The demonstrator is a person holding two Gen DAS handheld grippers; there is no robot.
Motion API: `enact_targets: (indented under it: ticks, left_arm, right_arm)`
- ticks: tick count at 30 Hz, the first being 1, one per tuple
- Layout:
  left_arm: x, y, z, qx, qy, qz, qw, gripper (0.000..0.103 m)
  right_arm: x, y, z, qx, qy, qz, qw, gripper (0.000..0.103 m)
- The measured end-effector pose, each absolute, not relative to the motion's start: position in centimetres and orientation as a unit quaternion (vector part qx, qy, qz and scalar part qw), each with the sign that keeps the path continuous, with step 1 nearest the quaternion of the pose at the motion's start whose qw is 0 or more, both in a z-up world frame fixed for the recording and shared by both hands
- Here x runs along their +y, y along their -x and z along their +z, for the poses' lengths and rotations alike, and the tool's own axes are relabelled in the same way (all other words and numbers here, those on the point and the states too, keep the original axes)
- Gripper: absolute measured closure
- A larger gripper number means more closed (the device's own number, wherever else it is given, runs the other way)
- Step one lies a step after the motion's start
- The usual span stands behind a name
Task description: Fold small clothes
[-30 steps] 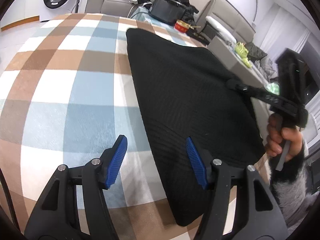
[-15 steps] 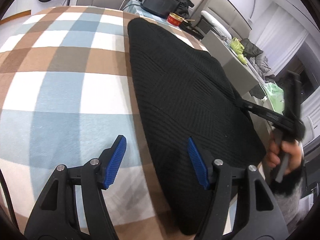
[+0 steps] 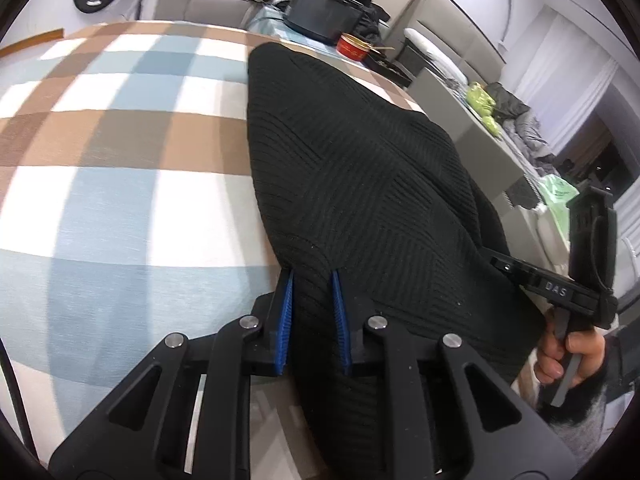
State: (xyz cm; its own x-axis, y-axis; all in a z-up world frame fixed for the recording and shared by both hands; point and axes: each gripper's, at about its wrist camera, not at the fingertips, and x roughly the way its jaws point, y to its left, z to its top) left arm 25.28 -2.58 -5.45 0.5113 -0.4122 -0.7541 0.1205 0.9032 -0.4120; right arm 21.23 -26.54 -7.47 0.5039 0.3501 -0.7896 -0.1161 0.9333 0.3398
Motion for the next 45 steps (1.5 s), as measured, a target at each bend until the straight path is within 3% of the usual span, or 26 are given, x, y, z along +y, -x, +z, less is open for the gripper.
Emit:
enact_targets:
  ticks: [11,16,17,18,21,29,32,35,38,42,43,45]
  left_arm:
    - [7.2,-23.4,-4.9,0.450,0.159,-0.043,0.878,0.086]
    - [9.8,-23.0,-3.9,0.438,0.167,-0.024,0.883,0.086]
    - [10.2,-23.0,-3.7,0.434,0.166,-0.021,0.885,0.086]
    - [10.4,-22.8,-3.4,0.429,0.167,-0.021,0.887,0.086]
    - [10.9,-22.4,-2.5,0.415,0.179,-0.026,0.892,0.086]
    - [7.5,-20.9,-0.6,0.408,0.170,-0.068,0.894,0.086]
    - [5.9,-20.3,-0.4,0.417,0.167,-0.090,0.889,0.079]
    - [3.9,-19.7,-0.6,0.427,0.159,-0.117,0.882,0.077]
    - [1.8,-19.1,-0.8,0.436,0.140,-0.146,0.877,0.065]
    - [-1.6,-18.0,-1.5,0.441,0.096,-0.198,0.870,0.052]
    - [-2.4,-17.7,-1.8,0.446,0.080,-0.211,0.866,0.047]
    - [-3.5,-17.2,-2.4,0.452,0.053,-0.209,0.866,0.046]
  right_arm:
    - [-15.8,-23.6,-7.7,0.477,-0.119,0.227,0.841,0.068]
    - [-16.4,-22.5,-7.1,0.487,-0.113,0.238,0.833,0.065]
    - [-17.0,-22.0,-7.2,0.491,-0.118,0.239,0.830,0.067]
    - [-17.7,-21.4,-7.3,0.497,-0.126,0.241,0.824,0.077]
    - [-19.4,-19.4,-7.8,0.501,-0.167,0.252,0.811,0.092]
    - [-19.2,-17.3,-5.1,0.462,-0.191,0.284,0.818,0.097]
    - [-18.3,-17.3,-6.5,0.503,-0.140,0.239,0.819,0.097]
    - [-18.1,-17.5,-7.2,0.513,-0.119,0.222,0.820,0.093]
    - [-19.0,-17.6,-5.3,0.475,-0.125,0.201,0.848,0.089]
    - [-19.3,-18.6,-3.9,0.437,-0.185,0.228,0.850,0.066]
    - [-18.8,-18.9,-3.9,0.437,-0.187,0.236,0.848,0.066]
    - [-17.7,-19.9,-4.5,0.443,-0.191,0.260,0.836,0.066]
